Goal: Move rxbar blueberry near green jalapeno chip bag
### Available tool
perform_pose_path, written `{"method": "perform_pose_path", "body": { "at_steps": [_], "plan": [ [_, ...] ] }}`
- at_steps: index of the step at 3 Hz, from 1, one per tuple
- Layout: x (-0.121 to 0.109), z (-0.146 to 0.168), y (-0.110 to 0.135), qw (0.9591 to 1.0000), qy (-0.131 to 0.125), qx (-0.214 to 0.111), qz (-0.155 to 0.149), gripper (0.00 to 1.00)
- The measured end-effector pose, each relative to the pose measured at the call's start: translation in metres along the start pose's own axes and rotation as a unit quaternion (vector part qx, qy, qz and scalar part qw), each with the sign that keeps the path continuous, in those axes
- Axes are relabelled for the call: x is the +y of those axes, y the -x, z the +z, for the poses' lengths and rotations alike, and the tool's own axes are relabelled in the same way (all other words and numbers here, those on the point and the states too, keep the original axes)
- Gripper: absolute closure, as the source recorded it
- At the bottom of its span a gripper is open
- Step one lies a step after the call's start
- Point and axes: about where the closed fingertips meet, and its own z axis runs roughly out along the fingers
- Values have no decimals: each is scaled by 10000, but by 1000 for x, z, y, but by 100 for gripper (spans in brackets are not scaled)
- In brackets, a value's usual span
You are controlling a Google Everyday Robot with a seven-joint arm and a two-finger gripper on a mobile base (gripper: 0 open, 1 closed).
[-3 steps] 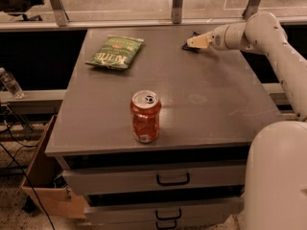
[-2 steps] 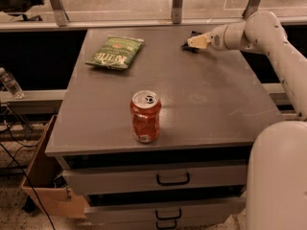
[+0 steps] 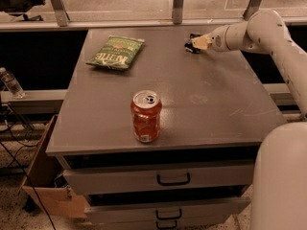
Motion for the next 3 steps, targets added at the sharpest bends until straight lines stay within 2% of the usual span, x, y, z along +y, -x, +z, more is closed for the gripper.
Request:
{"method": "perform_pose_path", "body": {
  "at_steps": [1, 2, 3],
  "plan": [
    [11, -13, 17, 9996, 73, -66, -267, 100],
    [19, -33, 46, 9972, 35, -179, -727, 100],
    [23, -52, 61, 9947, -6, -141, -1018, 100]
  ]
}}
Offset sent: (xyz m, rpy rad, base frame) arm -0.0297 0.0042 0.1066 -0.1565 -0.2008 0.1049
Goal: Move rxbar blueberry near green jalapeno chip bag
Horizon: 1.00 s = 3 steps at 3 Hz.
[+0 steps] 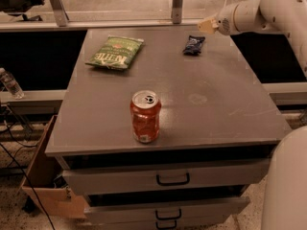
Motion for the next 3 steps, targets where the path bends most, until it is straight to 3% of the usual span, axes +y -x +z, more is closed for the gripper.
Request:
{"method": "perform_pose_path", "body": {
  "at_steps": [3],
  "plan": [
    [4, 15, -32, 9999, 14, 84, 93, 30]
  ]
}}
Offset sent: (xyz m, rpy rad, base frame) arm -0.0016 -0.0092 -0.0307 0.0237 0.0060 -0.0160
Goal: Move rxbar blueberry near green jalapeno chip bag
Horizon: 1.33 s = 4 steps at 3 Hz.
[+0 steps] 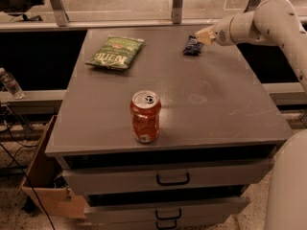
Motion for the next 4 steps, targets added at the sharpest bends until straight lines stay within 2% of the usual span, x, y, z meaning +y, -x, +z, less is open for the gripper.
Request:
{"method": "perform_pose_path", "body": {
  "at_steps": [1, 2, 4],
  "plan": [
    [8, 7, -10, 9999, 82, 90, -48, 7],
    [13, 12, -19, 9998, 134, 161, -63, 0],
    [14, 27, -38, 9996, 177, 229, -68, 0]
  ]
}}
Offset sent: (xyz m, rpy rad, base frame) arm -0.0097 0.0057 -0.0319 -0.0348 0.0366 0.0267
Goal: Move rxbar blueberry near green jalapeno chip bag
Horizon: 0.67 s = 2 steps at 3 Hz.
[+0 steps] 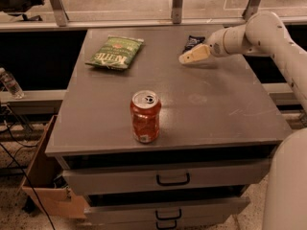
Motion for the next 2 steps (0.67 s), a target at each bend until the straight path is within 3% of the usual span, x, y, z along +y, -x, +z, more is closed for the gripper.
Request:
{"method": "perform_pose_path", "body": {
  "at_steps": [2],
  "plan": [
    [1, 12, -5, 9999, 71, -44, 73, 42]
  ]
}}
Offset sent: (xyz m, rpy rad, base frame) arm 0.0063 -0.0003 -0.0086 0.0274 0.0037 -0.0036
